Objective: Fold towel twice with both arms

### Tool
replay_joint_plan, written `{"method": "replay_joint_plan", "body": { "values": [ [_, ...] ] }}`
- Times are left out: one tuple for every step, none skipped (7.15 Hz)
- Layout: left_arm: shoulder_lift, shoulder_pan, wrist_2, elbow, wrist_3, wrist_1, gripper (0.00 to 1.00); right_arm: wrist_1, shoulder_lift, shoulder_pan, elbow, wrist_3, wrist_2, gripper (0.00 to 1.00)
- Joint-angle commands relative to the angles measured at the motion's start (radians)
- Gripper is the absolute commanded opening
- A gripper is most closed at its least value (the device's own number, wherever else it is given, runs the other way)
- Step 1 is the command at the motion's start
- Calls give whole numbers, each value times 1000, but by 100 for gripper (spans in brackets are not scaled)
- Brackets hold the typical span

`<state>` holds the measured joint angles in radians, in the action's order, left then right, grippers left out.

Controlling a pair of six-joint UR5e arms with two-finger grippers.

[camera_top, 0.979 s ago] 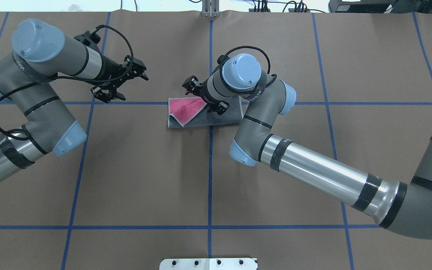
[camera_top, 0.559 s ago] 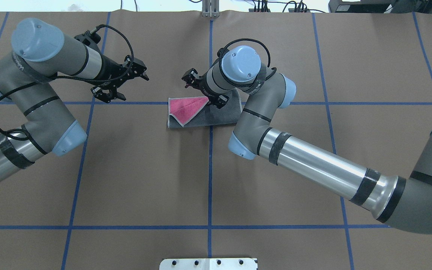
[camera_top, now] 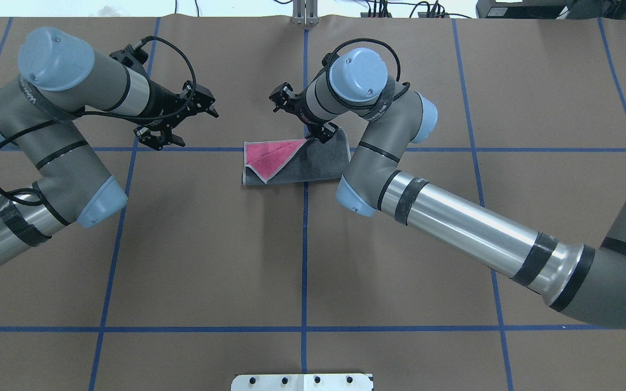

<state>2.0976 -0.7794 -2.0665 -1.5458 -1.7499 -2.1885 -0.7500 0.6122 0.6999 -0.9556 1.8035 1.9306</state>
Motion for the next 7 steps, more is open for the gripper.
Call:
{"method": "replay_joint_plan", "body": {
  "values": [
    [15, 79, 67, 4, -83, -55, 100, 0, 11, 15, 0, -16, 10, 99],
    [30, 133, 139, 9, -97, -71, 100, 0, 17, 15, -5, -18, 10, 99],
    [57, 172, 181, 28, -100, -73, 100, 1, 23, 15, -12, -21, 10, 99],
    [70, 178, 186, 74, -100, -89, 100, 0, 23, 15, -14, -23, 10, 99],
    [77, 183, 195, 111, -100, -121, 100, 0, 23, 16, -14, -26, 10, 99],
    [88, 193, 200, 136, -100, -135, 100, 0, 29, 22, -14, -39, 10, 99],
    [96, 193, 200, 144, -100, -137, 100, 1, 34, 27, -14, -46, 14, 99]
  ]
}}
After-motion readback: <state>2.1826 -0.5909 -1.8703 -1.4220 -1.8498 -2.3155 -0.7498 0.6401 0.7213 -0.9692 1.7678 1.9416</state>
